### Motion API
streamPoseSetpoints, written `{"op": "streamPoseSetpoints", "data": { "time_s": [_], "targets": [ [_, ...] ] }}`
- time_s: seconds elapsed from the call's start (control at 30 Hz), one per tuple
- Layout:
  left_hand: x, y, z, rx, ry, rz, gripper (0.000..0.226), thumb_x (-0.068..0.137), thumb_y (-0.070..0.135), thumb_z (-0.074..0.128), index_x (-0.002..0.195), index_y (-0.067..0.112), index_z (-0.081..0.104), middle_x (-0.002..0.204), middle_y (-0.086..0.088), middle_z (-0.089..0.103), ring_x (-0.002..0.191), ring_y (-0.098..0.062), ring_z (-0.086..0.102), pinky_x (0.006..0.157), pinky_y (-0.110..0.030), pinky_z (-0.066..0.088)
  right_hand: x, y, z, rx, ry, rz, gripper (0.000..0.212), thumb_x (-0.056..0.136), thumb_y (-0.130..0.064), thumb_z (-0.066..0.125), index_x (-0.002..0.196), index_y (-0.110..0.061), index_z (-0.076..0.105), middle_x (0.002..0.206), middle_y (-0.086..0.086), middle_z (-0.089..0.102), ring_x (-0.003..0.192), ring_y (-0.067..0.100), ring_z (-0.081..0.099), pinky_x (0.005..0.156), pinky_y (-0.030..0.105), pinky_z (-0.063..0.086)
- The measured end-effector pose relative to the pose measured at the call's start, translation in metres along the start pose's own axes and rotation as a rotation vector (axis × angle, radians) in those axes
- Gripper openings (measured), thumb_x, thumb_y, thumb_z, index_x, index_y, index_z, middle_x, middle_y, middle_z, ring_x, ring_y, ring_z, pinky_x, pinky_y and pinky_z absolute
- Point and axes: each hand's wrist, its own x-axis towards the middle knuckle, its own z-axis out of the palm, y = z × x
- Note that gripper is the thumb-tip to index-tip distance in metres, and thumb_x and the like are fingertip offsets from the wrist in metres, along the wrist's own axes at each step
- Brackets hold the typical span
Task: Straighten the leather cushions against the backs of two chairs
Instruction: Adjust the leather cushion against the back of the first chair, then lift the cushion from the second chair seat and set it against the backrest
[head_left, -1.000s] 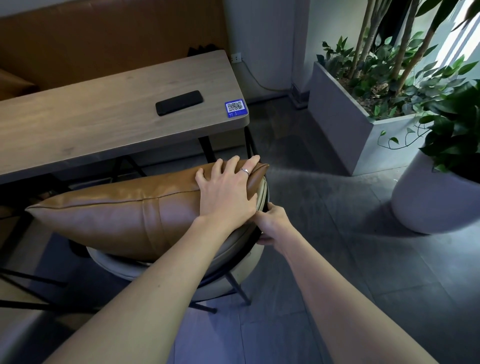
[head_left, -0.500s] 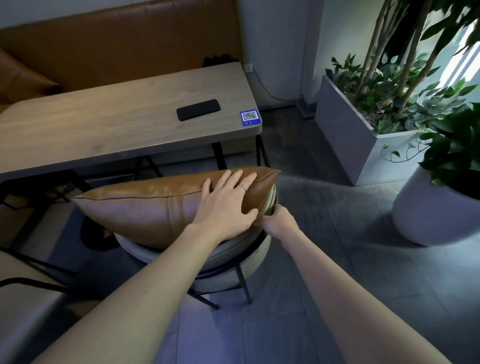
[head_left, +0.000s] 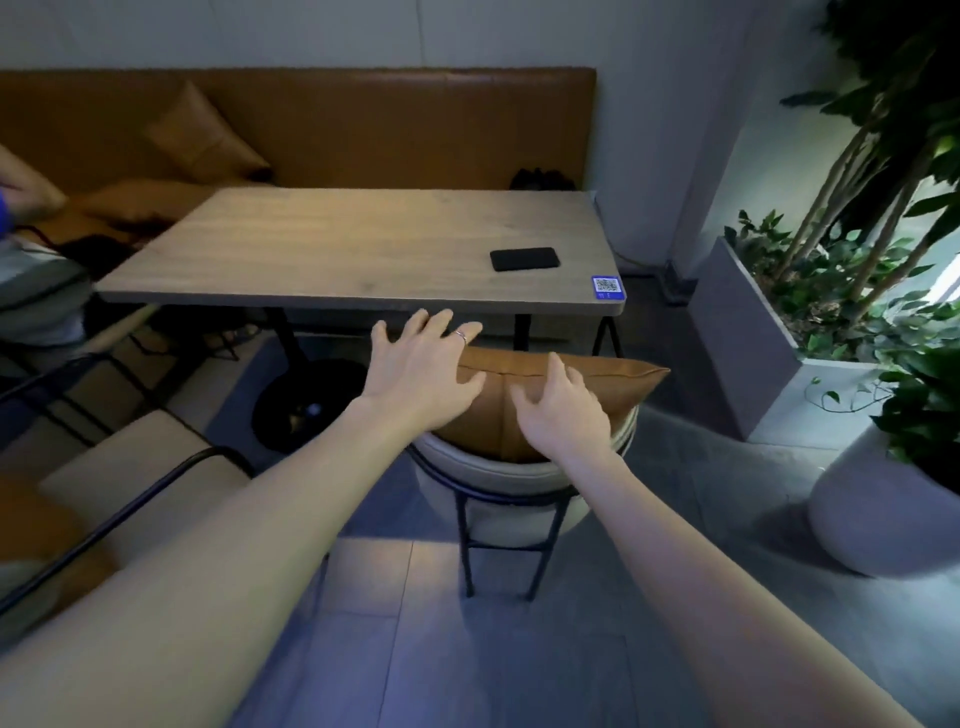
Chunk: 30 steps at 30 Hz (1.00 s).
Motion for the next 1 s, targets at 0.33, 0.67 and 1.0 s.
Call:
{"op": "streamPoseSetpoints", "data": {
  "time_s": [0.33, 0.67, 1.0],
  "targets": [
    [-0.180, -0.197, -0.129, 0.124, 0.280, -0.288, 0.071, 0.101, 0.067, 0.037, 0.163, 0.039, 0.021, 0.174, -0.009, 0.017, 0.159, -0.034, 0.013, 0.120, -0.068, 0.016, -0.135, -0.247, 0.019, -0.180, 0.161, -0.600, 0.071, 0.109, -0.055, 0.040, 0.170, -0.026, 0.020, 0.178, 0.009, 0.020, 0.161, 0.039, 0.019, 0.125, 0.061, 0.021],
    [-0.356, -0.342, -0.203, 0.061, 0.406, -0.527, 0.070, 0.100, 0.065, 0.043, 0.162, 0.037, 0.029, 0.173, -0.011, 0.019, 0.159, -0.034, 0.012, 0.117, -0.072, 0.017, -0.266, -0.399, 0.060, -0.114, 0.110, -0.826, 0.068, 0.108, -0.053, 0.044, 0.169, -0.029, 0.024, 0.179, 0.006, 0.018, 0.163, 0.036, 0.017, 0.126, 0.059, 0.019],
    [-0.413, -0.420, -0.201, 0.007, 0.365, -0.685, 0.069, 0.101, 0.063, 0.043, 0.162, 0.037, 0.026, 0.174, -0.008, 0.016, 0.159, -0.034, 0.011, 0.118, -0.070, 0.017, -0.299, -0.477, 0.137, -0.076, 0.003, -0.893, 0.067, 0.107, -0.053, 0.046, 0.167, -0.028, 0.031, 0.177, 0.006, 0.024, 0.161, 0.031, 0.022, 0.124, 0.061, 0.024]
  ]
}}
